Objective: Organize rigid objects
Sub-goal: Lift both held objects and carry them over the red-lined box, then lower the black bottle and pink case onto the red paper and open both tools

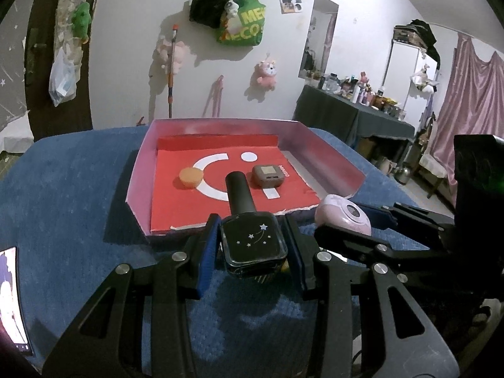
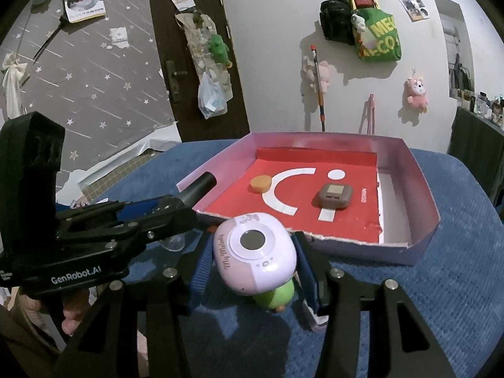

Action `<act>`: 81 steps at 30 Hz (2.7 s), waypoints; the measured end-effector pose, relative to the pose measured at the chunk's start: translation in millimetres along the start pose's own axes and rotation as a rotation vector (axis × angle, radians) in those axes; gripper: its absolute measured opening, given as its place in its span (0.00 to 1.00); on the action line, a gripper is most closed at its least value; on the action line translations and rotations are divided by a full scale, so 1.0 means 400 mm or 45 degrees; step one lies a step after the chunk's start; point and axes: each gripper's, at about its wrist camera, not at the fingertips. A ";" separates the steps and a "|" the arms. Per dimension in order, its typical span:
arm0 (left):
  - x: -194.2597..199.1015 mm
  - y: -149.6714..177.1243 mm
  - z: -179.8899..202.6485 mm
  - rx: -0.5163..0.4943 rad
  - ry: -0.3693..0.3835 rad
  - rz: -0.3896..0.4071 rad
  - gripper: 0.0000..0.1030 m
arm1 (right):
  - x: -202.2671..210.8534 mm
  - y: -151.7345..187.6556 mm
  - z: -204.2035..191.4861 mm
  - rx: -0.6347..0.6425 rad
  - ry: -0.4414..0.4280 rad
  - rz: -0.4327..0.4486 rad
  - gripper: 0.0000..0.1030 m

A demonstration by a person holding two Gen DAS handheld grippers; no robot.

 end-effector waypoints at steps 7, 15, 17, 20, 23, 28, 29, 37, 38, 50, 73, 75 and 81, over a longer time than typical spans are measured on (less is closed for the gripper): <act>-0.009 -0.023 -0.004 0.009 -0.010 -0.011 0.36 | -0.007 -0.038 0.008 -0.015 0.013 -0.025 0.52; -0.032 -0.075 -0.021 0.024 0.013 -0.047 0.36 | -0.021 -0.101 0.035 -0.072 0.012 -0.067 0.52; -0.043 -0.080 -0.027 0.027 0.025 -0.066 0.36 | -0.026 -0.115 0.041 -0.082 0.012 -0.082 0.52; -0.070 -0.089 -0.034 0.032 0.036 -0.104 0.36 | -0.036 -0.134 0.046 -0.086 0.022 -0.100 0.52; -0.100 -0.091 -0.043 0.046 0.061 -0.147 0.36 | -0.052 -0.148 0.052 -0.093 0.036 -0.129 0.52; -0.141 -0.090 -0.059 0.074 0.092 -0.211 0.36 | -0.098 -0.154 0.077 -0.135 0.045 -0.206 0.52; -0.151 -0.090 -0.061 0.077 0.096 -0.230 0.36 | -0.107 -0.154 0.082 -0.144 0.050 -0.221 0.52; -0.219 -0.082 -0.075 0.091 0.121 -0.331 0.36 | -0.177 -0.146 0.128 -0.195 0.080 -0.312 0.52; -0.231 -0.082 -0.080 0.100 0.124 -0.346 0.36 | -0.187 -0.146 0.131 -0.196 0.085 -0.323 0.52; -0.342 -0.087 -0.118 0.127 0.090 -0.430 0.36 | -0.309 -0.149 0.176 -0.167 0.248 -0.416 0.52; -0.418 -0.077 -0.165 0.130 -0.094 -0.444 0.35 | -0.377 -0.185 0.204 -0.126 0.434 -0.379 0.52; -0.417 -0.076 -0.169 0.140 -0.087 -0.442 0.35 | -0.382 -0.185 0.202 -0.115 0.440 -0.385 0.52; -0.417 -0.076 -0.173 0.147 -0.082 -0.442 0.35 | -0.379 -0.185 0.210 -0.131 0.427 -0.387 0.52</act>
Point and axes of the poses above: each gripper's, at about its wrist camera, not at the fingertips, and x roughly against the way its jaws point, z to its right, y to its underside, and after that the axes turned 11 degrees about -x, right-handed
